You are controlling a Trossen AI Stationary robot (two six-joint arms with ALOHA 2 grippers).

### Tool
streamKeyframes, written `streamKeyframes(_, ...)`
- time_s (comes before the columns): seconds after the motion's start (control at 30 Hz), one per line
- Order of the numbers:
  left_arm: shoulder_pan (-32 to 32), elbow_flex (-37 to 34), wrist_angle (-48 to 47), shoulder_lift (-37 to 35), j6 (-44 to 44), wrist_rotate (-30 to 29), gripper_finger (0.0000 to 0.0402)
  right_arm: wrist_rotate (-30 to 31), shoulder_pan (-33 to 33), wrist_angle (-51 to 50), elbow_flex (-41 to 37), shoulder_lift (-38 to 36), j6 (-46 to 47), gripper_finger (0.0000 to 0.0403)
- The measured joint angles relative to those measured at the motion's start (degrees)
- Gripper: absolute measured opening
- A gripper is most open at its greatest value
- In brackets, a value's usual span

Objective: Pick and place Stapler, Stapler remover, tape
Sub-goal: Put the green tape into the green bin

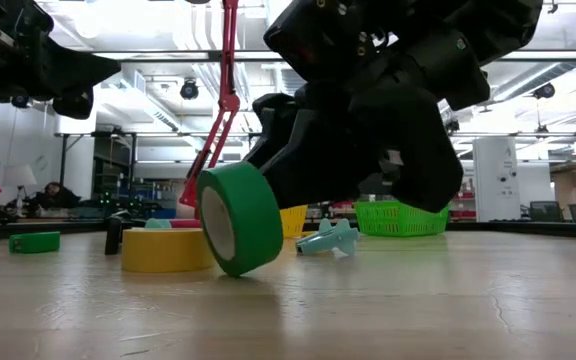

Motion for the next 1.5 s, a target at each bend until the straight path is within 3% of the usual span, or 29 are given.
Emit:
streamKeyframes(0.27, 0.0, 0.0, 0.0, 0.0, 0.0, 0.0, 0.0007, -2.2, 0.0, -0.7, 0.2, 0.0, 1.5, 0.0028)
streamKeyframes(0.4, 0.0, 0.0, 0.0, 0.0, 0.0, 0.0, 0.0007, -2.2, -0.1, -4.2, 1.0, -0.5, 2.1, 0.0023)
streamKeyframes(0.7, 0.0, 0.0, 0.0, 0.0, 0.0, 0.0, 0.0007, 1.3, -0.9, -26.7, 6.3, -4.8, 5.0, 0.0029)
streamKeyframes(0.97, 0.0, 0.0, -0.2, 0.1, 0.0, 0.0, 0.0007, 12.4, -3.1, -46.7, 7.8, -13.0, 5.6, 0.003)
streamKeyframes(1.13, 0.0, 0.0, -0.4, 0.1, 0.0, 0.0, 0.0007, 18.2, -7.2, -56.1, 7.9, -19.1, 7.6, 0.003)
streamKeyframes(1.5, 0.0, 0.0, -0.4, 0.2, 0.0, 0.0, 0.0007, 18.3, -23.9, -69.6, 7.9, -29.3, 6.0, 0.0031)
